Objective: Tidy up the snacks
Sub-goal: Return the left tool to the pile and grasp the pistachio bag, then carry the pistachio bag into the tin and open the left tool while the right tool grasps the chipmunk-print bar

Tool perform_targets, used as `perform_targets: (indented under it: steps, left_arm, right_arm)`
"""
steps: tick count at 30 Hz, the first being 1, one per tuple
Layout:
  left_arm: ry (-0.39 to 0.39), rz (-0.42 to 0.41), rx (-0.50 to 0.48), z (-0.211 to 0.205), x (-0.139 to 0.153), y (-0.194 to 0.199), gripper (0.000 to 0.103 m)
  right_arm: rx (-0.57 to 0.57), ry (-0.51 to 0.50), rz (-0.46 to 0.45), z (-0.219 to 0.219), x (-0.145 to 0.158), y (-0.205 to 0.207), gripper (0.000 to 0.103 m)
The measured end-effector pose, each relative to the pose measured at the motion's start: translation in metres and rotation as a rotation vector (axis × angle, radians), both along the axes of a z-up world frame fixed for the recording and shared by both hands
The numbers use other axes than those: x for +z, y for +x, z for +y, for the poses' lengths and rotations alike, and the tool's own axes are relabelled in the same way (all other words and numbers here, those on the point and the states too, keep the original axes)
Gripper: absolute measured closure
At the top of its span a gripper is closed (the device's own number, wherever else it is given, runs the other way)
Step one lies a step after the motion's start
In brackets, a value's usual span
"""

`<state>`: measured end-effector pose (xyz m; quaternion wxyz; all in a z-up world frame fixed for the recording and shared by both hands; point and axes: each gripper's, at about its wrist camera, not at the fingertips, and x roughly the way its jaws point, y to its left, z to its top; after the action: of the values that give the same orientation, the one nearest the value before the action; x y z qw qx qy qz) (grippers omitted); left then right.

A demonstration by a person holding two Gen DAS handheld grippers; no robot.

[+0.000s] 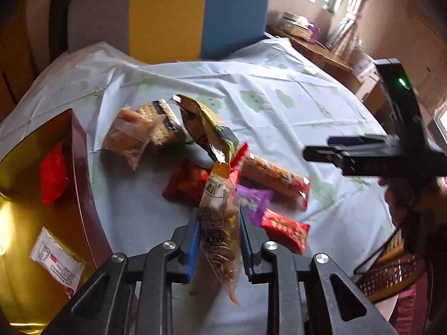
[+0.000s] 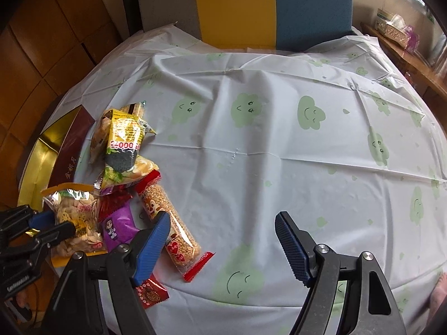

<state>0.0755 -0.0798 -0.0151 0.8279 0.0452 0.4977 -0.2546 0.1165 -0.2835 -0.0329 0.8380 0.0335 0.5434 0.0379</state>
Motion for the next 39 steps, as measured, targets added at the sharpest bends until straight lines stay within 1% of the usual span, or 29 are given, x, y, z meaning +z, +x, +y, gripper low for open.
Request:
perform_targets:
  steps: [1,6,8,10,12,13,14,15,18,19,20,23,26,29,35,37,39]
  left_arm:
    - [-0.018,0.014,-0.016,0.001,0.000,-0.004,0.080]
    - [-0.031,0.018,-0.065,-0.002,-0.003,-0.023,0.080]
    - [-0.034,0.017,-0.056,-0.001,-0.004,-0.025,0.079]
    - [-0.028,0.024,-0.021,0.003,-0.007,-0.022,0.078]
    - [0.004,0.007,-0.009,0.002,-0.010,-0.020,0.072]
    - [0.008,0.002,-0.011,0.001,-0.011,-0.019,0.071]
    - [0.012,-0.001,-0.015,0.000,-0.012,-0.018,0.068]
    - [0.016,-0.001,-0.016,-0.001,-0.013,-0.018,0.067]
    - [0.044,0.013,-0.012,-0.002,-0.024,-0.015,0.064]
    - [0.046,0.027,-0.011,-0.002,-0.028,-0.014,0.063]
    - [0.041,0.039,-0.009,-0.001,-0.031,-0.013,0.063]
    - [0.021,0.063,-0.007,0.002,-0.039,-0.011,0.063]
    - [-0.015,0.086,0.000,0.006,-0.043,-0.011,0.069]
    - [-0.038,0.079,0.001,0.009,-0.039,-0.014,0.075]
    - [-0.123,0.035,-0.019,0.023,-0.014,-0.027,0.077]
    - [-0.168,0.004,-0.007,0.034,0.001,-0.031,0.077]
    - [-0.202,-0.016,0.026,0.049,0.015,-0.029,0.077]
  right_arm:
    - [0.008,0.003,0.000,0.001,0.000,0.000,0.025]
    - [0.076,0.033,0.004,0.014,-0.002,-0.001,0.025]
    - [0.113,0.028,0.015,0.022,-0.006,-0.001,0.025]
    - [0.146,0.004,0.034,0.031,-0.013,-0.001,0.025]
    - [0.177,-0.039,0.053,0.040,-0.020,-0.001,0.028]
    - [0.196,-0.057,0.064,0.043,-0.024,-0.001,0.036]
    - [0.213,-0.059,0.078,0.047,-0.027,-0.001,0.044]
    - [0.225,-0.060,0.087,0.049,-0.029,-0.001,0.046]
    - [0.260,-0.107,0.091,0.058,-0.036,-0.003,0.052]
    - [0.269,-0.119,0.100,0.060,-0.039,-0.003,0.058]
    - [0.278,-0.136,0.104,0.062,-0.042,-0.005,0.068]
    - [0.312,-0.184,0.089,0.069,-0.044,-0.010,0.070]
    - [0.322,-0.205,0.090,0.073,-0.047,-0.013,0.070]
    - [0.318,-0.211,0.100,0.075,-0.051,-0.015,0.070]
    - [0.318,-0.217,0.096,0.078,-0.055,-0.020,0.070]
    - [0.318,-0.217,0.095,0.078,-0.057,-0.017,0.070]
    - [0.318,-0.216,0.096,0.077,-0.055,-0.016,0.070]
